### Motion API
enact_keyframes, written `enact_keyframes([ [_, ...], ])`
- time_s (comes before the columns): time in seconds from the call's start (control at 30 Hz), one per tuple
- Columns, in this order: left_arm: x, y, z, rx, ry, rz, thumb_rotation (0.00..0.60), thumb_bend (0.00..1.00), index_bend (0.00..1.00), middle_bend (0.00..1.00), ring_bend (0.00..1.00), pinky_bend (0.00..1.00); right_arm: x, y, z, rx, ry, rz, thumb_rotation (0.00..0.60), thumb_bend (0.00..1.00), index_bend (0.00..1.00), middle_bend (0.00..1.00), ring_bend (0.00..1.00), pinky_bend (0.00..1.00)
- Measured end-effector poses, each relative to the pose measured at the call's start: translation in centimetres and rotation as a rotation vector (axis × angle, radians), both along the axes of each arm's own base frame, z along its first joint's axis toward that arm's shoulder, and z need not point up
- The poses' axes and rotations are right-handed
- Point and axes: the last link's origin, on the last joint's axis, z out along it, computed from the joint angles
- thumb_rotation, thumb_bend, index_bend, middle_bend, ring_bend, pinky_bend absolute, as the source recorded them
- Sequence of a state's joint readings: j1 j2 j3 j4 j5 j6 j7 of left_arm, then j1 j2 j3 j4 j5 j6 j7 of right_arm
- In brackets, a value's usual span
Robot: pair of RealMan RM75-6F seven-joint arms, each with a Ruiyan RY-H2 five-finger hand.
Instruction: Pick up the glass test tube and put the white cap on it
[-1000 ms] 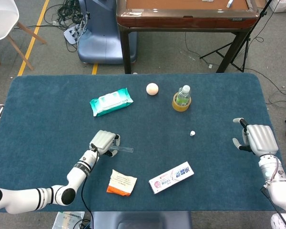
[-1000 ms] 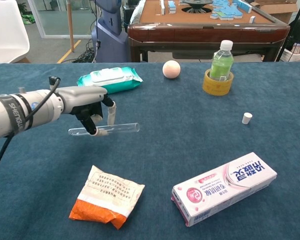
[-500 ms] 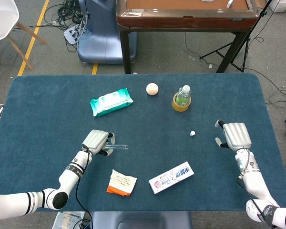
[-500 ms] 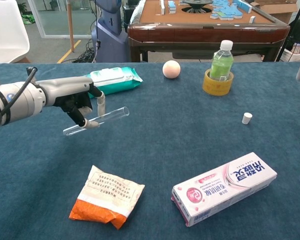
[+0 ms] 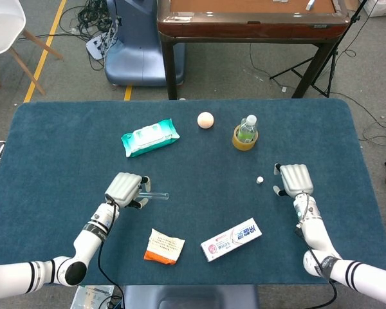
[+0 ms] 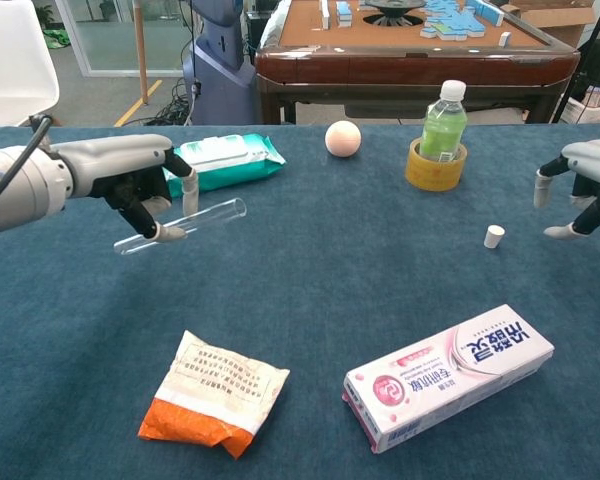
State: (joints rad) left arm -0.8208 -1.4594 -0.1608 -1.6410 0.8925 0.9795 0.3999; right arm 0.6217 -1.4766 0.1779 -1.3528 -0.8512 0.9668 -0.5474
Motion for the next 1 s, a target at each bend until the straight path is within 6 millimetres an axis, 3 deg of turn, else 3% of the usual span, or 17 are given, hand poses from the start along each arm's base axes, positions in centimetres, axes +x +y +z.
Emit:
enact_keyframes([
  [0.37,-0.3,-0.1,0.3,0.002,0.007,0.008,0.6,0.32,0.56,0.91,0.96,1.0,1.2,-1.9,-2.9,0.03,-0.041,-0.011,0.6,0.31,0.43,0.97,1.0,1.0],
  [1.0,-0.8,0.0,0.3,-0.002,0.005,0.02,0.6,0.32,0.56,0.91,0.96,1.0,1.8,-2.4,-3.8,0.037,-0.04,-0.017,0.6,0.31,0.46,0.97,1.0,1.0],
])
